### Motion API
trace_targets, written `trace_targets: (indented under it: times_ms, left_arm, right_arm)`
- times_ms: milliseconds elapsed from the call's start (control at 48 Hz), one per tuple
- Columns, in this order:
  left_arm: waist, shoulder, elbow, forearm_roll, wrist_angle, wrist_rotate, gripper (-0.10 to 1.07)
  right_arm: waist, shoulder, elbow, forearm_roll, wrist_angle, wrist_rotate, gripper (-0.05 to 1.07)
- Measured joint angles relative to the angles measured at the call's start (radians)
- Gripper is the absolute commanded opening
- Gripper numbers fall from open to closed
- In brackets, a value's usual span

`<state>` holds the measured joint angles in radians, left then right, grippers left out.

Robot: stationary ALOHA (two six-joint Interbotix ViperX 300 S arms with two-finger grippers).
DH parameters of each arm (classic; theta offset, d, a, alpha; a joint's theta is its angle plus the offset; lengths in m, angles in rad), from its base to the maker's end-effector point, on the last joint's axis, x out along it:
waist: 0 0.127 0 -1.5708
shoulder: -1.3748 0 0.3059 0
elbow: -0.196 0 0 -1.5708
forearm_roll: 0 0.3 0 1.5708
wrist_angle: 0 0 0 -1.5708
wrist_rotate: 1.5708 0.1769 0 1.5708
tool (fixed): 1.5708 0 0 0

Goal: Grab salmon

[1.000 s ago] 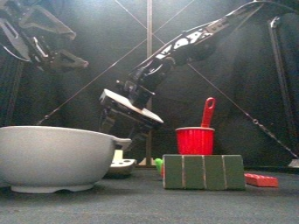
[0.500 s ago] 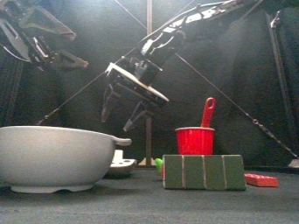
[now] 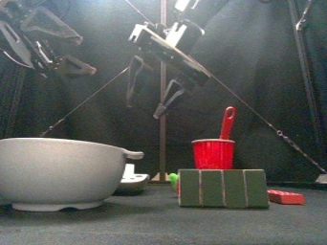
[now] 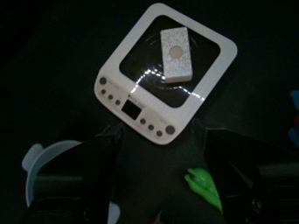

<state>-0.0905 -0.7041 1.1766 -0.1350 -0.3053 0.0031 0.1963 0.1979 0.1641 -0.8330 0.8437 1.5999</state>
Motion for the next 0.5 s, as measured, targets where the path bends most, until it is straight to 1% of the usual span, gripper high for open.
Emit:
trace_targets:
  times_ms: [188, 208, 271, 375, 500]
  left_arm:
    - [0.0, 0.0, 0.002, 0.002, 0.0, 0.002, 1.03]
    - [0.0, 0.0, 0.002, 0.0, 0.0, 0.002, 1.03]
    - [0.002, 0.0, 0.002, 0.0, -0.002, 0.002, 1.03]
    - [0.002, -0.002, 0.002, 0.0, -0.002, 0.0, 1.03]
    - [0.002, 0.0, 0.003, 0.0, -0.002, 0.002, 1.03]
  right_arm:
    - [0.06, -0.011, 0.005, 0.029, 0.126, 0.006, 0.94]
    - [0.083, -0.014, 0.009, 0.055, 0.184, 0.008, 0.94]
    - [0.094, -0.014, 0.011, 0.066, 0.204, 0.008, 0.94]
    - [0.12, -0.014, 0.028, 0.123, 0.262, 0.009, 0.94]
    - [0.135, -0.015, 0.046, 0.166, 0.284, 0.011, 0.94]
